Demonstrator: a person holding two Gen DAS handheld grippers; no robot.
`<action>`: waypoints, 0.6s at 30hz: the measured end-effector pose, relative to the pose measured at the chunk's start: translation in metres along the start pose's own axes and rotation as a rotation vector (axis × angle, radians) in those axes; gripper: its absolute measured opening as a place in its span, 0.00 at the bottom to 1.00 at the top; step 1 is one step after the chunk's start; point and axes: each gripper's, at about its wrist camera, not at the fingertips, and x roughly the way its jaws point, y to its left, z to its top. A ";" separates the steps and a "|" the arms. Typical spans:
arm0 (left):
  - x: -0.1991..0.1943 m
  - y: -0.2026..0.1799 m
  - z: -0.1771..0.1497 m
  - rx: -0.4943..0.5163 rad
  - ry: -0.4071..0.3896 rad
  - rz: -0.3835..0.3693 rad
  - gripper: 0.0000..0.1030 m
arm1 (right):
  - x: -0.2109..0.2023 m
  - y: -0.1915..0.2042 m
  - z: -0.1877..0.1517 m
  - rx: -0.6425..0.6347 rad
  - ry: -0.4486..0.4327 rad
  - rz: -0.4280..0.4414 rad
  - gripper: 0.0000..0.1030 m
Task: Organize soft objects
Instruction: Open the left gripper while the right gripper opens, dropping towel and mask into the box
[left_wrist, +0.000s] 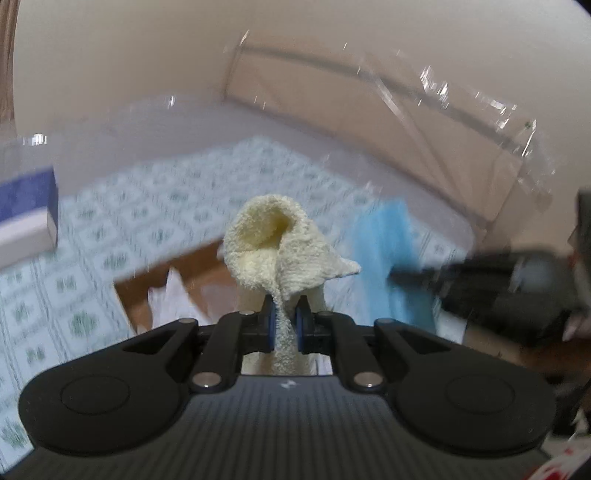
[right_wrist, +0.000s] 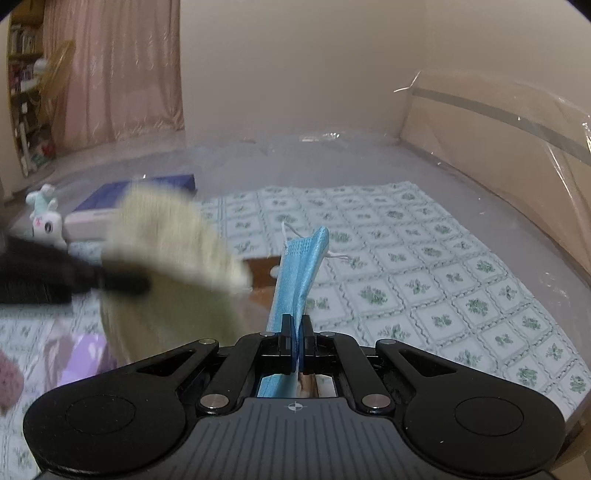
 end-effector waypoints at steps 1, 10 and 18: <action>0.008 0.004 -0.007 -0.009 0.022 0.001 0.09 | 0.005 -0.002 0.000 0.010 -0.001 0.006 0.01; 0.048 0.037 -0.065 0.000 0.180 0.069 0.15 | 0.056 0.019 -0.027 0.011 0.088 0.091 0.01; 0.021 0.051 -0.070 0.003 0.131 0.103 0.61 | 0.109 0.029 -0.051 -0.030 0.181 0.110 0.02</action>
